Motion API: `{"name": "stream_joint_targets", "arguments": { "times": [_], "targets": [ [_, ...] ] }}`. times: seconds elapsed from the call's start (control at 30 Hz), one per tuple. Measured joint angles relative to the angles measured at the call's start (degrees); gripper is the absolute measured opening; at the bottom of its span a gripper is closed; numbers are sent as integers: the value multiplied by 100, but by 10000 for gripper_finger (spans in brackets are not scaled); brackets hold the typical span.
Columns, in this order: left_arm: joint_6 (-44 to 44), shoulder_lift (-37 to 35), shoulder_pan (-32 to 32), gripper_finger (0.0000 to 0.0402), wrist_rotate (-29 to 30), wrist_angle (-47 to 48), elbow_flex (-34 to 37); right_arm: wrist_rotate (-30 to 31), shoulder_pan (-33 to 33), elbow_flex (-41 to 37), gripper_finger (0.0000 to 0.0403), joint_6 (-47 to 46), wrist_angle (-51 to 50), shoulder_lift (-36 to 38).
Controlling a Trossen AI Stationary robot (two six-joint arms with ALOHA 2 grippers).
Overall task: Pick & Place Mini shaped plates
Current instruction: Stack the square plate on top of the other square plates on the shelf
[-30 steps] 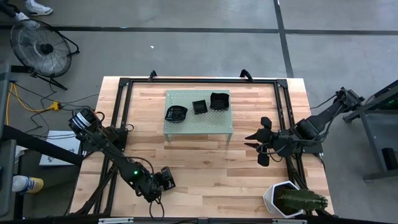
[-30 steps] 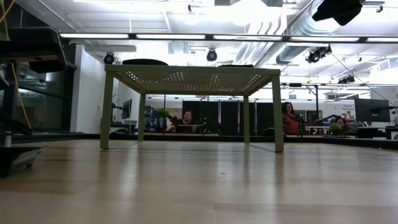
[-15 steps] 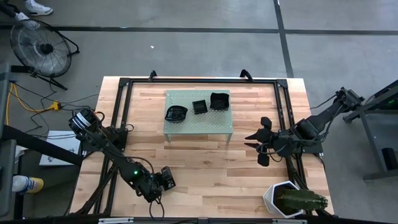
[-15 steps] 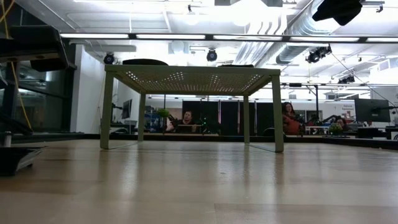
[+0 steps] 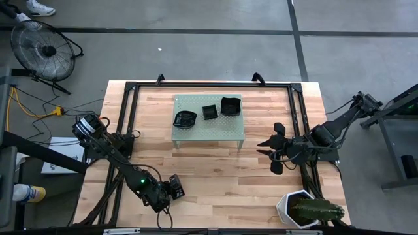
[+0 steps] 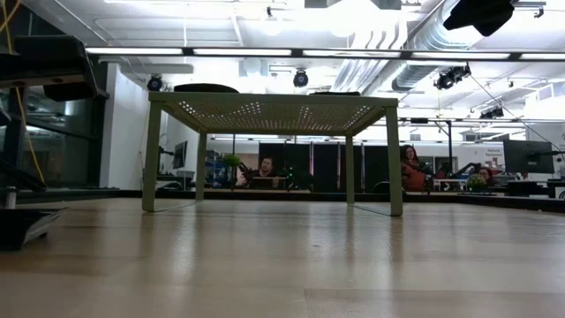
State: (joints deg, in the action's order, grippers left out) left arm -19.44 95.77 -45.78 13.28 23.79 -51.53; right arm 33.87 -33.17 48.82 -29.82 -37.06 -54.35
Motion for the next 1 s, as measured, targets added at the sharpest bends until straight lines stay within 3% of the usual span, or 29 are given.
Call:
{"name": "stream_joint_targets", "arguments": {
  "times": [1.0],
  "targets": [
    [-181, -2, 2, 1, 146, 70, -229, 2, 0, 0, 94, -35, 0, -2]
  ]
}}
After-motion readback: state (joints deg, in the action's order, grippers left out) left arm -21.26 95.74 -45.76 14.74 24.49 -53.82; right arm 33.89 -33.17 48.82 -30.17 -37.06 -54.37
